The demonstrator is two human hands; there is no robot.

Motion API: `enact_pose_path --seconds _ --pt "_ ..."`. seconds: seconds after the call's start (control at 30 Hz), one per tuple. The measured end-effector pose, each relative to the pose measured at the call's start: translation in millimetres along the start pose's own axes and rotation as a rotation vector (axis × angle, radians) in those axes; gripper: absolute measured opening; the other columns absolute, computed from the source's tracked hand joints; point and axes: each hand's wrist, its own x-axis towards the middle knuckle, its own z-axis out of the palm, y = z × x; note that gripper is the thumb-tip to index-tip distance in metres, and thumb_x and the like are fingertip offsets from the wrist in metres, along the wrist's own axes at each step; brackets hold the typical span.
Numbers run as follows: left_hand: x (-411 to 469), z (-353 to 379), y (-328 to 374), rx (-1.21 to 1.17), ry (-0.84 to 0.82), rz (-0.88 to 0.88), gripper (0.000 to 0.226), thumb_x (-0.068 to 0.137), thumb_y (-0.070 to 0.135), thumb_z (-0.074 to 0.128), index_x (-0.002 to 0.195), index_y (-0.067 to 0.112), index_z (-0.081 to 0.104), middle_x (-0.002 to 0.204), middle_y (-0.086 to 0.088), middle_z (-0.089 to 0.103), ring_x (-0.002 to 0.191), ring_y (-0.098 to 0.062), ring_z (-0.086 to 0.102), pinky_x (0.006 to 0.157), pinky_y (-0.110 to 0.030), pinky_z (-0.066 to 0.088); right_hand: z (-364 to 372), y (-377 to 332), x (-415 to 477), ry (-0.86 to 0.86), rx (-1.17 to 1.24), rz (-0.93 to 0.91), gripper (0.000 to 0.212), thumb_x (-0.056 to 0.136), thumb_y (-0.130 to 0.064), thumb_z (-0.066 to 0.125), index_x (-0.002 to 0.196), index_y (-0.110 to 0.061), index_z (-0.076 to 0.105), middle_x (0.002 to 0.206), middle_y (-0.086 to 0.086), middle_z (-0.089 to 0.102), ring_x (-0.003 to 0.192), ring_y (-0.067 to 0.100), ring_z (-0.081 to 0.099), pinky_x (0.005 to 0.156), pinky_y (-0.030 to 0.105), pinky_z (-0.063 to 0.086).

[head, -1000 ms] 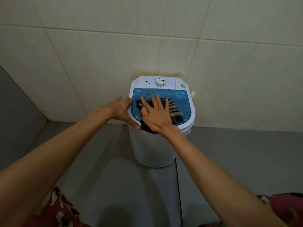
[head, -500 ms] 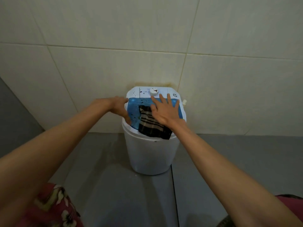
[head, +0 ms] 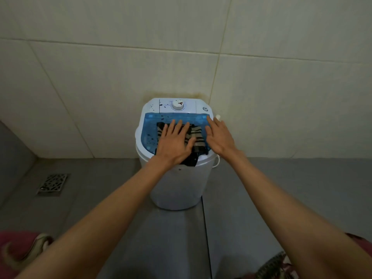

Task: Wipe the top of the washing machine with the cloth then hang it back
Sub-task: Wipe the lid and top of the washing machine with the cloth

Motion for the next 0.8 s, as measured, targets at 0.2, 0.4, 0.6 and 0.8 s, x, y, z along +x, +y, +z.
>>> enact_pose_path --seconds 0.2,0.4,0.6,0.8 --pt "18 -12 -51 0.021 0.004 -0.190 0.074 0.093 0.063 0.020 0.154 0.021 0.021 0.162 -0.013 0.015 0.150 -0.029 0.003 0.120 -0.045 -0.002 23 -3 -5 0.023 0.077 0.055 0.055 0.105 -0.038 0.024 0.156 -0.022 0.014 0.165 0.005 0.004 0.151 0.027 0.002 0.122 0.042 0.007" --pt "21 -21 -48 0.016 -0.040 -0.445 0.076 0.098 0.053 0.024 0.153 0.002 0.013 0.160 -0.025 0.009 0.147 -0.042 0.004 0.118 -0.055 0.003 26 -2 -5 0.059 0.110 0.057 0.054 0.105 -0.038 0.025 0.156 -0.025 0.016 0.165 0.003 0.006 0.151 0.025 0.003 0.122 0.042 0.008" --pt "-26 -9 -30 0.081 0.002 -0.098 0.082 0.090 0.061 0.019 0.153 0.009 0.021 0.160 -0.016 0.018 0.149 -0.029 0.010 0.119 -0.047 0.000 26 -2 -5 0.046 0.086 0.059 0.054 0.105 -0.039 0.023 0.156 -0.024 0.014 0.165 0.003 0.004 0.151 0.026 0.002 0.123 0.043 0.008" --pt "11 -22 -76 0.058 -0.078 -0.105 0.077 0.095 0.063 0.027 0.154 0.016 0.018 0.162 -0.011 0.012 0.150 -0.026 0.003 0.120 -0.044 -0.001 24 1 -5 0.026 0.075 0.041 0.056 0.105 -0.041 0.022 0.157 -0.024 0.012 0.165 0.004 0.004 0.151 0.026 0.003 0.122 0.042 0.008"
